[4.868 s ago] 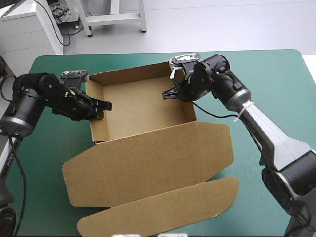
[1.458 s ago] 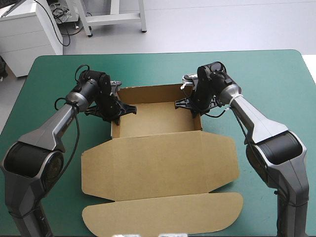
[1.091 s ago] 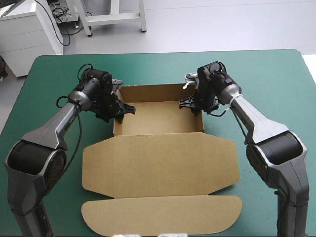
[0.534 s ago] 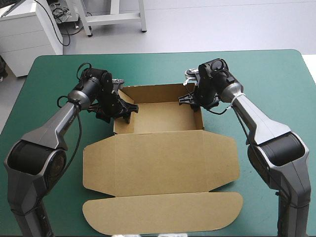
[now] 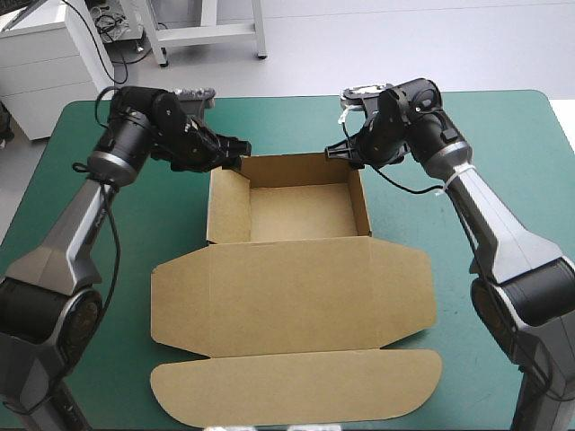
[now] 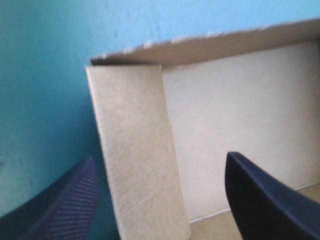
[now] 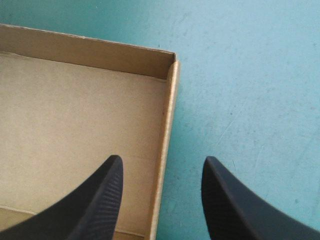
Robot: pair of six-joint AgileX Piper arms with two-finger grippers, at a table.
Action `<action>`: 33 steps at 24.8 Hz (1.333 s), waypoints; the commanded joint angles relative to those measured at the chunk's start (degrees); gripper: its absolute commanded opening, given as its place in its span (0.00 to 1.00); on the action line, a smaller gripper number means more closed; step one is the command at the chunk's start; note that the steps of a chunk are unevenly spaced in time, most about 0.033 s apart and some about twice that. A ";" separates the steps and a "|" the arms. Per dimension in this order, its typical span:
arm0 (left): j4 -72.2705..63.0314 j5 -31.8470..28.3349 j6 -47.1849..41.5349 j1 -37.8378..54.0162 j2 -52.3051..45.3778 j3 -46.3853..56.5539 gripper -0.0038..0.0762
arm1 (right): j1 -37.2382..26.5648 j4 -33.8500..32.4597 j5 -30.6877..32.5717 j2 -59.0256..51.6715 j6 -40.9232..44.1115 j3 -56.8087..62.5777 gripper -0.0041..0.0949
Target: Fold the box
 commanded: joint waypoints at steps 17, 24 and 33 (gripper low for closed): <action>16.82 3.28 10.99 -0.03 -54.22 14.79 0.04 | -0.39 -0.36 0.79 -1.67 2.93 2.89 0.50; 13.65 3.28 10.99 -0.03 -70.45 37.24 0.04 | -0.39 2.77 0.69 3.05 2.49 3.24 0.50; 13.53 0.62 10.99 -0.03 -85.02 63.72 0.04 | -0.39 2.63 0.69 6.27 1.83 3.24 0.46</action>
